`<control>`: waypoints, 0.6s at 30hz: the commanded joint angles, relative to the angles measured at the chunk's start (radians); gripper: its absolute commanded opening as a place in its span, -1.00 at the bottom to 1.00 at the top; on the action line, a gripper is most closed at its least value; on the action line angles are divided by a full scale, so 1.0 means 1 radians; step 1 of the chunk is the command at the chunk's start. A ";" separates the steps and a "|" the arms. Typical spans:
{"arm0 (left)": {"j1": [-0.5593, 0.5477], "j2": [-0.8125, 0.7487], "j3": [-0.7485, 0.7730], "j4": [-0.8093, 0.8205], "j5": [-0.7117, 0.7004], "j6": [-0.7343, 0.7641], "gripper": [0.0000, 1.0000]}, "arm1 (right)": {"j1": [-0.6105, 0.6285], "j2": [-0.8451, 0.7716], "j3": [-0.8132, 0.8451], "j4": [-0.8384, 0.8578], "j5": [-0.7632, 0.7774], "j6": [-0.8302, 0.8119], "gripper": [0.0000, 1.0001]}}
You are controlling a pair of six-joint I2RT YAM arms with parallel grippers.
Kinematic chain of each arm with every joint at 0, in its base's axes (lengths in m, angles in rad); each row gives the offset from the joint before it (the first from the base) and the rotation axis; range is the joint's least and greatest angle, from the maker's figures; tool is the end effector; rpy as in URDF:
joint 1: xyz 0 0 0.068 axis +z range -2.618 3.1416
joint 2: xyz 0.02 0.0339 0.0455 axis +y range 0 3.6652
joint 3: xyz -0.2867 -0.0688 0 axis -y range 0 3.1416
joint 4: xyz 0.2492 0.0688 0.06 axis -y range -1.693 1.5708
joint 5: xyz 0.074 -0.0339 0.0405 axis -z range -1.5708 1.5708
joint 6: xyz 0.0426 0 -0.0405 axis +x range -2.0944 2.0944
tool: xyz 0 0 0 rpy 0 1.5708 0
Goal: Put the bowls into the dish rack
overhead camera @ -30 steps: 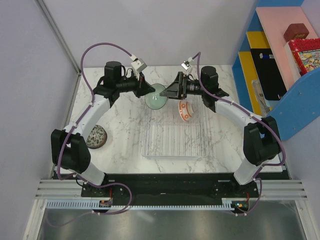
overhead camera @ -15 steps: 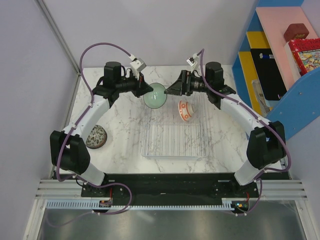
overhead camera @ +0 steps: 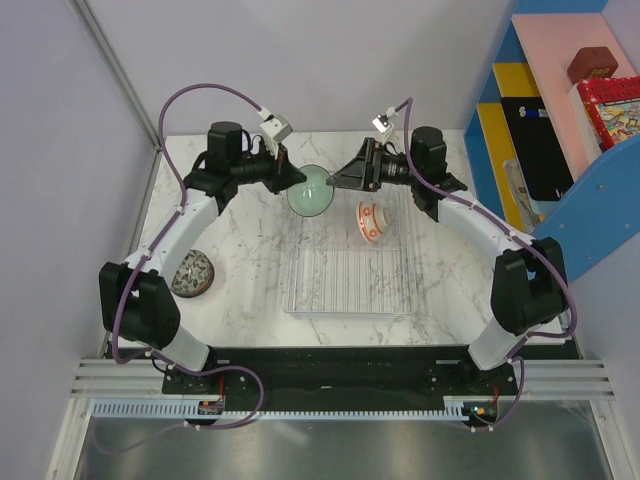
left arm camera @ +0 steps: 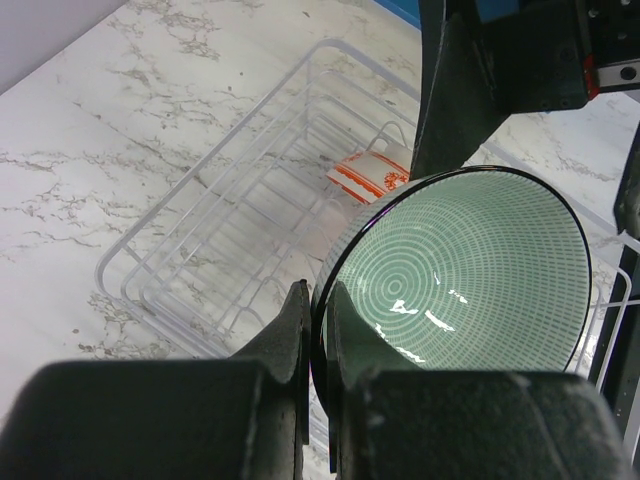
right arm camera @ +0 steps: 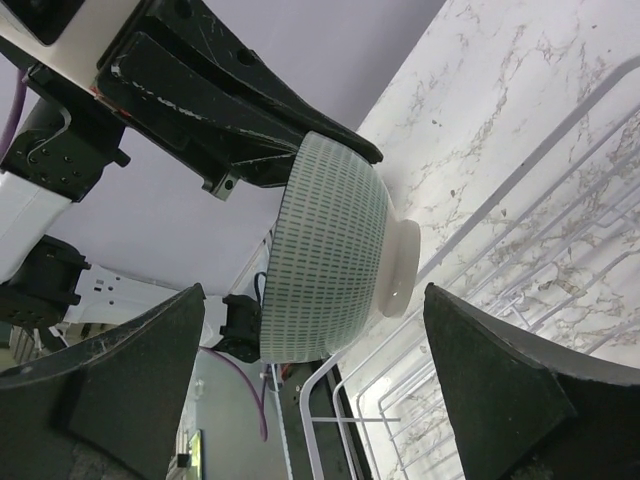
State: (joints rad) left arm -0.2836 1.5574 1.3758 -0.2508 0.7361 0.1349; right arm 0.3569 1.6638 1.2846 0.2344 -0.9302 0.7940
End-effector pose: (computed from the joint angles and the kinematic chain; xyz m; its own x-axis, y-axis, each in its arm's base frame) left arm 0.3453 -0.1304 0.3699 -0.2921 0.1889 -0.9376 0.8395 0.5202 -0.1567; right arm 0.3617 0.1713 0.3481 -0.7738 0.1664 -0.6112 -0.5710 0.2342 0.7868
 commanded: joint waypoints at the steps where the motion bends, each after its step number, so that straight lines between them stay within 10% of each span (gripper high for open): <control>1: -0.012 -0.036 0.052 0.065 0.028 -0.018 -0.96 | 0.017 0.025 -0.025 0.069 -0.018 0.024 0.95; 18: -0.026 -0.042 0.039 0.087 0.017 -0.014 -0.96 | 0.074 0.067 -0.019 0.186 -0.074 0.122 0.79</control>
State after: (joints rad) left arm -0.3046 1.5574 1.3766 -0.2314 0.7353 0.1349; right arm 0.4282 1.7477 1.2663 0.3058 -0.9596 0.8726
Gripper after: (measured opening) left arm 0.059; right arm 0.915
